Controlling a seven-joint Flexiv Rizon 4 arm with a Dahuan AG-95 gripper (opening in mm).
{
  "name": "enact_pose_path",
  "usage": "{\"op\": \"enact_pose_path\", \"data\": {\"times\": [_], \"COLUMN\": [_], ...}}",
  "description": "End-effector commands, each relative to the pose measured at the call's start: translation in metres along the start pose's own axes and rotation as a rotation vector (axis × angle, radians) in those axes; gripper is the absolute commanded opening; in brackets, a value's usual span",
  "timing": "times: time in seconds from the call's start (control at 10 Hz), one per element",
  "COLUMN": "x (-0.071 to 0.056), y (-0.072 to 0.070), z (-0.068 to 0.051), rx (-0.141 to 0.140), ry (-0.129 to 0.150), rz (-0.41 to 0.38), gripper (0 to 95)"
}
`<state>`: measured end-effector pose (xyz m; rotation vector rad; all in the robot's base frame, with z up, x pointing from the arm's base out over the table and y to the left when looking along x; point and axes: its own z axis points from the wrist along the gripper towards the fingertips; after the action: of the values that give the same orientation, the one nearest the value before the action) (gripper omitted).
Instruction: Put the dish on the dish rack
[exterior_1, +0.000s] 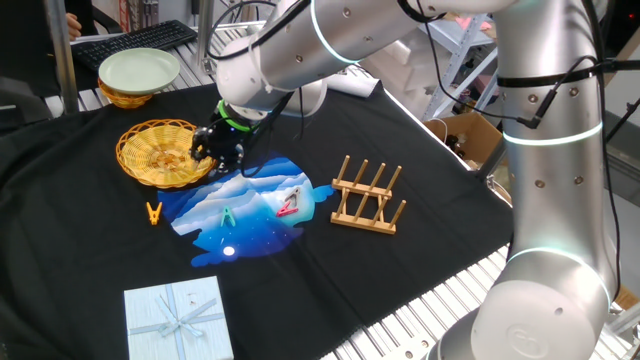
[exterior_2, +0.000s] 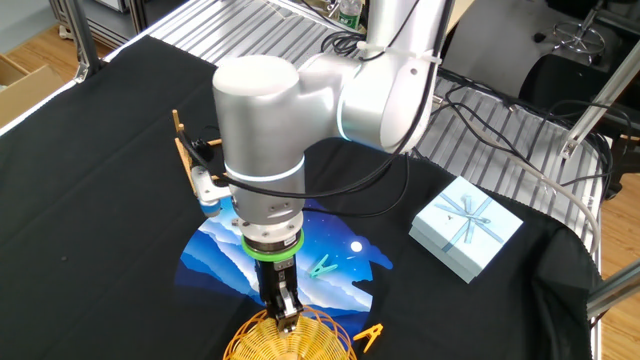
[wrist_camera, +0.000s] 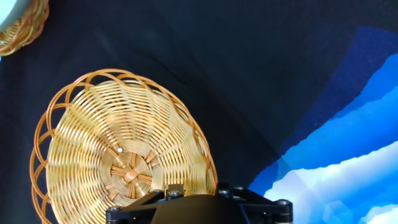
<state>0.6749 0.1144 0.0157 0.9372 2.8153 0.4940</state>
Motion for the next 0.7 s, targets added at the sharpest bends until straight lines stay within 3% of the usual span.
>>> {"op": "enact_pose_path", "data": {"times": [0.1,0.5,0.7], "x": [0.001,-0.001,-0.001], "y": [0.000,0.006,0.010], "z": [0.000,-0.011,-0.024], "rx": [-0.007,0.005,0.039], "ry": [-0.007,-0.001,0.024], "rz": [0.003,-0.005,-0.022], "gripper": [0.0,0.0,0.0]}}
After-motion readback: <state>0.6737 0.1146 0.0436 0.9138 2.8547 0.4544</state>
